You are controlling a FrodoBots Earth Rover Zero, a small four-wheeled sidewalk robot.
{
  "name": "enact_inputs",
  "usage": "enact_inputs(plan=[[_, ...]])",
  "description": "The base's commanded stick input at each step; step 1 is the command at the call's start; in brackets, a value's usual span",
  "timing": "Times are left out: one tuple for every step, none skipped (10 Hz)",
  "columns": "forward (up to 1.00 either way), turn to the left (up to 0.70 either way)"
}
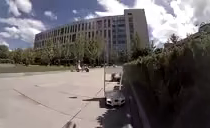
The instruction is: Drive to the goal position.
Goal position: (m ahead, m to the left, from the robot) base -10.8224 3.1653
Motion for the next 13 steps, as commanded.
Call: enact_inputs(plan=[[0.0,0.0],[0.0,0.0],[0.01,0.0],[0.03,0.0],[0.04,0.0],[0.03,0.0],[0.0,0.0],[0.0,0.0],[0.0,0.0],[0.03,0.0],[0.01,0.0],[0.0,0.0],[0.03,0.0]])
